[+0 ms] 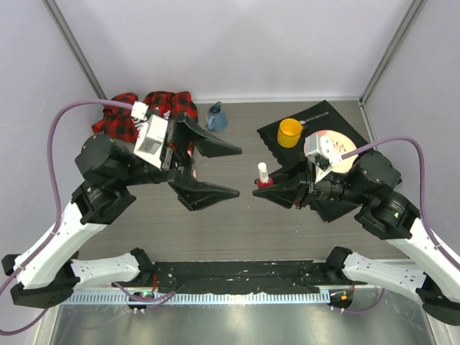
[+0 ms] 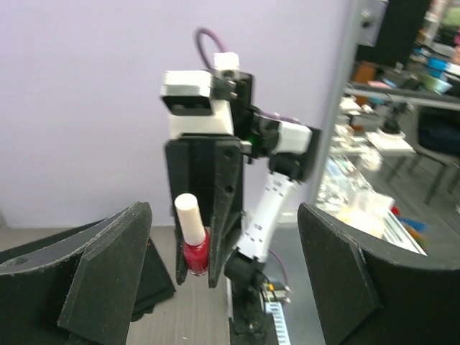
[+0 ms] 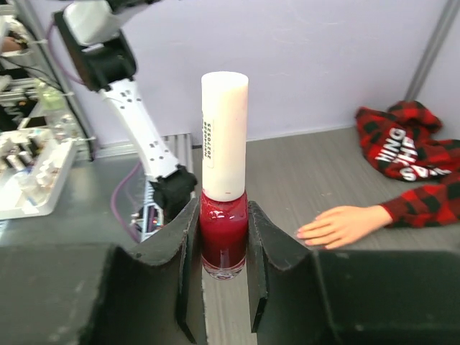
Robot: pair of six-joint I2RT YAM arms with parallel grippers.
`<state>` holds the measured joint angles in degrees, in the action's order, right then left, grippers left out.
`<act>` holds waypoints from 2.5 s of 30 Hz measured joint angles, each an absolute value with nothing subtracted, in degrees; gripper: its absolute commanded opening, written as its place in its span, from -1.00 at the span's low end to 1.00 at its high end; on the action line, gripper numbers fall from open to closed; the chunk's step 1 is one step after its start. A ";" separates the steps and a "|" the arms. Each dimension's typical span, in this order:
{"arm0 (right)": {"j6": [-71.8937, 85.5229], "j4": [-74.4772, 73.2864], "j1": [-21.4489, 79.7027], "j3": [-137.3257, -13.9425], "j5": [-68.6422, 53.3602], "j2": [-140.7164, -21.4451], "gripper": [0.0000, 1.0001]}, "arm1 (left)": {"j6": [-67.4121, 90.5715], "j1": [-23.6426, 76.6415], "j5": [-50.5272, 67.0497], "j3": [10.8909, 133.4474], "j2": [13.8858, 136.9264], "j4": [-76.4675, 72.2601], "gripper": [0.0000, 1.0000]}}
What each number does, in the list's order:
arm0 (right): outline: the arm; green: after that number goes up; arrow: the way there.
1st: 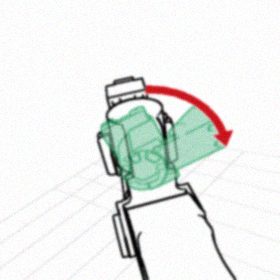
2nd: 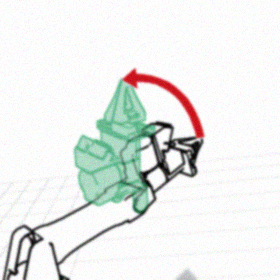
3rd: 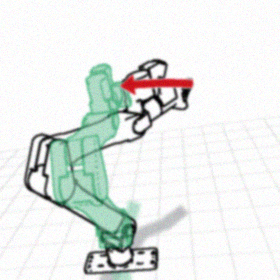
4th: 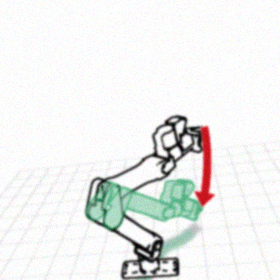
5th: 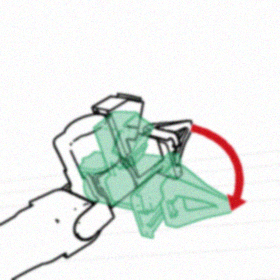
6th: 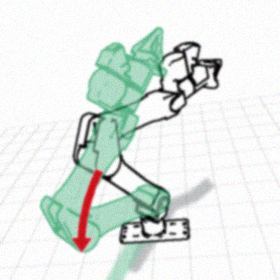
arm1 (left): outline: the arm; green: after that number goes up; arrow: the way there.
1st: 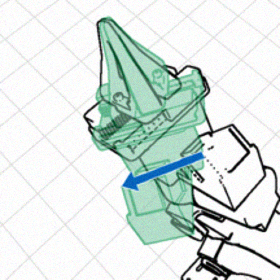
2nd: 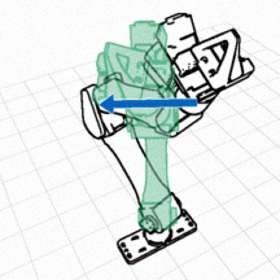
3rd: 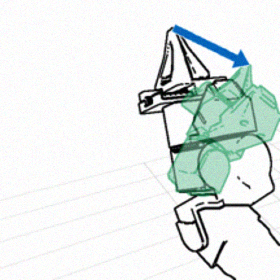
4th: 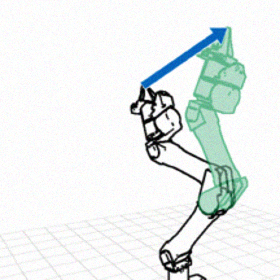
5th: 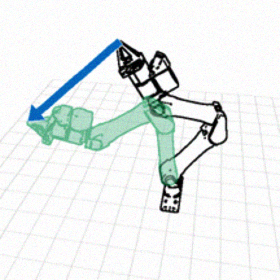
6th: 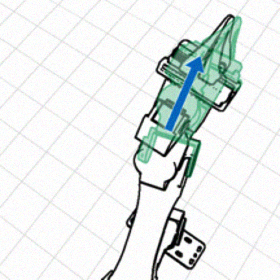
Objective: Paint the nails
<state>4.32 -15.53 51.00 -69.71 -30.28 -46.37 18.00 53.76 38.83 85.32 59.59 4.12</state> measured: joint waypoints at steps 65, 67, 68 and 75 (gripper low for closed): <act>12.10 -26.20 51.20 -52.36 25.54 -22.41 0.27 | 12.86 54.00 -2.76 70.50 72.40 11.84 -1.00; 13.52 -27.33 51.20 -51.07 29.04 -19.20 0.25 | 13.34 54.17 -5.17 67.20 75.09 7.97 -1.00; 13.96 -27.81 51.20 -50.92 30.50 -17.72 0.24 | 13.32 54.39 -6.17 65.93 76.36 5.91 -1.00; 15.53 -28.12 51.20 -51.48 37.04 -10.66 0.22 | 10.37 58.76 -13.08 57.06 88.66 -11.35 -1.00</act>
<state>15.53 -28.12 51.20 -51.48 37.04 -10.66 10.37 58.76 -13.08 57.06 88.66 -11.35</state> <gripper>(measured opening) 0.616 0.149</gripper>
